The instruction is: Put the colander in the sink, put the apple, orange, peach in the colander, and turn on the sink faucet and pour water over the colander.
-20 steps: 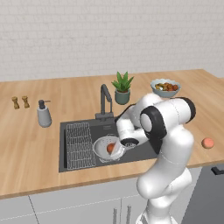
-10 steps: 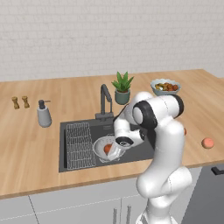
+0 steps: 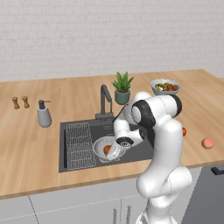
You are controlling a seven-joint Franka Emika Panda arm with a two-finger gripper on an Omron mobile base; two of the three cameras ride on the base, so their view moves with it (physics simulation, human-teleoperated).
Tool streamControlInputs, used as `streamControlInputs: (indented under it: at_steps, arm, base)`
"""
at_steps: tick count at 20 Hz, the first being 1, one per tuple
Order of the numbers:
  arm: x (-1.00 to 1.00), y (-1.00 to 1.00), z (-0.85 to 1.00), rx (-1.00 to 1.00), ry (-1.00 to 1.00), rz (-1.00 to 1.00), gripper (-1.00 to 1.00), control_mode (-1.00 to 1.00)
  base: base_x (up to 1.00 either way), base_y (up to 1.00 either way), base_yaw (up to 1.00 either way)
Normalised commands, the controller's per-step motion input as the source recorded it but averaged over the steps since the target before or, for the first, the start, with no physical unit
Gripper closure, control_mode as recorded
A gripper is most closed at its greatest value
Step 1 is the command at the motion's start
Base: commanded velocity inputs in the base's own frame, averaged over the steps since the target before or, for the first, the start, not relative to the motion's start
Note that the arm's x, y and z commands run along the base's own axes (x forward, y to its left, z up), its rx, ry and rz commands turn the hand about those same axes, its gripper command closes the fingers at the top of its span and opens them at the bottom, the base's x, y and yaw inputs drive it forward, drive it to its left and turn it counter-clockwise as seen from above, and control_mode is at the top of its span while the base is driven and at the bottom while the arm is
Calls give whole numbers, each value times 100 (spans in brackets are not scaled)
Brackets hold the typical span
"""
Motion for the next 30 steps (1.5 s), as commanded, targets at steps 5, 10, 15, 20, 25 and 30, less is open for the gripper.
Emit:
streamControlInputs:
  at_steps: [5, 10, 15, 20, 25, 30]
  arm:
    - [26, 9, -16, 0, 0, 0, -100, -100]
    - [19, 1, -6, 0, -4, 0, -100, -100]
    - [9, 7, 0, 0, -7, 0, -100, -100]
    - [-2, -3, 69, 10, -21, 0, -100, -100]
    - [-11, -32, 98, 13, -23, -1, -100, -100]
    - [-21, -59, 91, 4, -15, -4, -100, -100]
  base:
    - [0, 0, 0]
    - [0, 0, 0]
    - [0, 0, 0]
    - [0, 0, 0]
    - [0, 0, 0]
    - [0, 0, 0]
